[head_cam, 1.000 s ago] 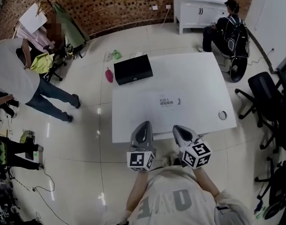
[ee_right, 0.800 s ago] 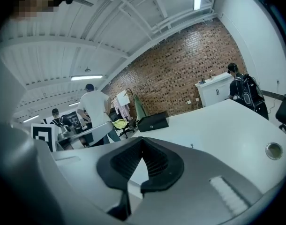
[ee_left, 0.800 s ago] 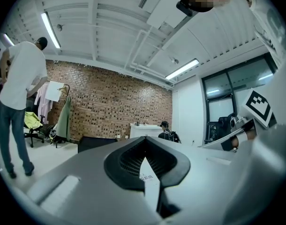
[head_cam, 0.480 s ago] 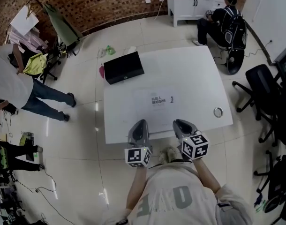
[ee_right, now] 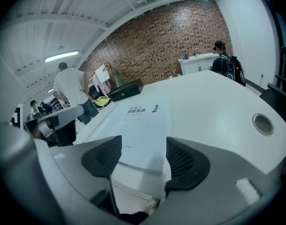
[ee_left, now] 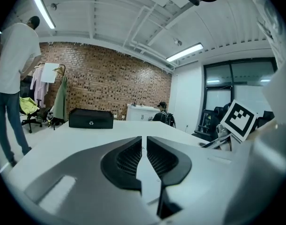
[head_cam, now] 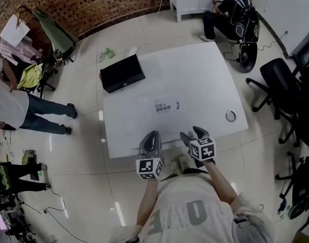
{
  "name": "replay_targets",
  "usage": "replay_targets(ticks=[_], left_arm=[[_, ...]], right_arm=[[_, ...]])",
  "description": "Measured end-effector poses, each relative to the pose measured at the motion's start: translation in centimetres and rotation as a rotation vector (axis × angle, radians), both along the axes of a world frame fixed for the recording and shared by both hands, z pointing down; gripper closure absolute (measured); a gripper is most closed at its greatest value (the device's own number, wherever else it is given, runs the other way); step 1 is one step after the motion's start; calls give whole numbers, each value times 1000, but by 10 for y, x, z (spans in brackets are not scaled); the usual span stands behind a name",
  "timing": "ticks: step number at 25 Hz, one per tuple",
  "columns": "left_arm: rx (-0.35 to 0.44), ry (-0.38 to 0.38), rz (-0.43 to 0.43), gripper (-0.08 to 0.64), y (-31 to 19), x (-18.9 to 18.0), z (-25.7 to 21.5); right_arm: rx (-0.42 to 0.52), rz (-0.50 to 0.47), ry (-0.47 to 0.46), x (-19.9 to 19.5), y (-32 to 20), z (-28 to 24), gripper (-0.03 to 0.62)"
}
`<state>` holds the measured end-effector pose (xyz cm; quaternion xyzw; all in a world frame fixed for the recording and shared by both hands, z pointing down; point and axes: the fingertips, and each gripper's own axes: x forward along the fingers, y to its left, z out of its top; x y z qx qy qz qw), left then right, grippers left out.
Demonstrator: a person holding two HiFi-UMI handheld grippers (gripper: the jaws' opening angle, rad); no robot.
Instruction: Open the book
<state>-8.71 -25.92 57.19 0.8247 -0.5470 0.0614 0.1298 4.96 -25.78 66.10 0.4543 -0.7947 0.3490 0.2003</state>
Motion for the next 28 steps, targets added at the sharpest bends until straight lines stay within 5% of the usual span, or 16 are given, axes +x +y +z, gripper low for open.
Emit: replay_targets(ticks=[21, 24, 28], left_arm=[[5, 8, -52, 522, 8, -17, 0], [4, 18, -48, 523, 9, -14, 1], [3, 19, -48, 523, 10, -15, -1]], right_arm=[[-61, -4, -3, -1, 4, 15, 309], [-31, 63, -2, 11, -2, 5, 466], [-42, 92, 23, 17, -3, 3, 529]])
